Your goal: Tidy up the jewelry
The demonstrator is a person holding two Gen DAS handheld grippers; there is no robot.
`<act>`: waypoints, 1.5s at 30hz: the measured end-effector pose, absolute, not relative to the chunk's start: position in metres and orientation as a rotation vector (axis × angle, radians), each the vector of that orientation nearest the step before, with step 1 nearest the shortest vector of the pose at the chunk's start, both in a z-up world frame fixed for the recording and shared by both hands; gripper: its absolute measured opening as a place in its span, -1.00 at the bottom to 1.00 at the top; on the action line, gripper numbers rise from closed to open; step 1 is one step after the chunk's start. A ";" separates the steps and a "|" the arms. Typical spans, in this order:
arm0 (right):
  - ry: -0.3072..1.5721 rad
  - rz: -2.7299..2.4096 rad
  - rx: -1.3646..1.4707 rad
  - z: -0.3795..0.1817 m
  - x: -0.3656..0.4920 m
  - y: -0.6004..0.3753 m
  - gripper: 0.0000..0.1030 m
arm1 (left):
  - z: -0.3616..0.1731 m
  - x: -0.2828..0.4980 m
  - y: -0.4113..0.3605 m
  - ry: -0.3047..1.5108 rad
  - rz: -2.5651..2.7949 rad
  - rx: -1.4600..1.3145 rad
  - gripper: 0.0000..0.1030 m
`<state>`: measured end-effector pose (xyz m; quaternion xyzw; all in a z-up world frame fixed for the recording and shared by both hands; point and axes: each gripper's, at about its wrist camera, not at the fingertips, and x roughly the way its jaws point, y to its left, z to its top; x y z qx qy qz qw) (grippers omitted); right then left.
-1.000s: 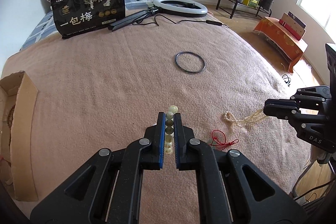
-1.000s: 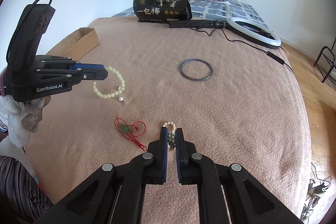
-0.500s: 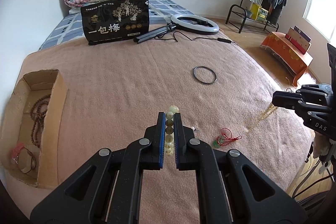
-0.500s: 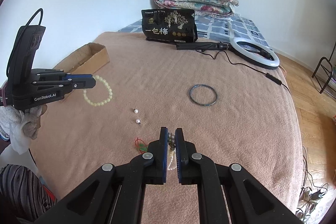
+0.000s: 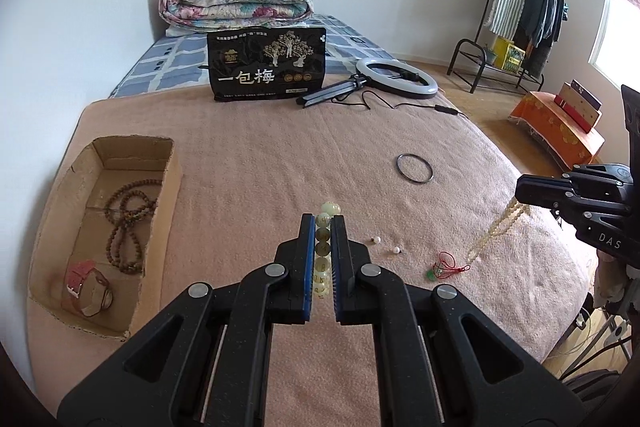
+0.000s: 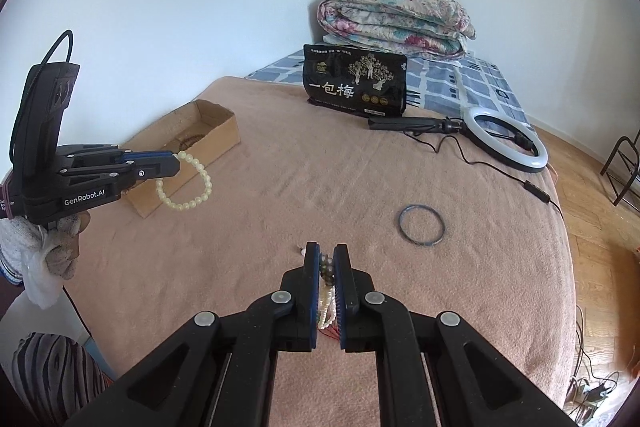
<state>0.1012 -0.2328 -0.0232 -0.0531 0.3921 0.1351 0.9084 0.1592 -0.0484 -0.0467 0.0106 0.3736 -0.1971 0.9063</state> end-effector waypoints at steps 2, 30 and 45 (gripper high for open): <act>0.803 0.291 -0.119 -0.020 0.105 -0.222 -0.92 | -0.044 0.158 -0.038 0.764 -0.394 0.014 -0.90; 0.741 0.483 -0.148 0.006 0.190 -0.070 -0.92 | -0.032 0.167 0.114 0.696 -0.152 -0.068 -0.90; 0.740 0.571 -0.140 -0.002 0.237 0.004 -0.92 | -0.051 0.191 0.169 0.715 -0.077 -0.099 -0.90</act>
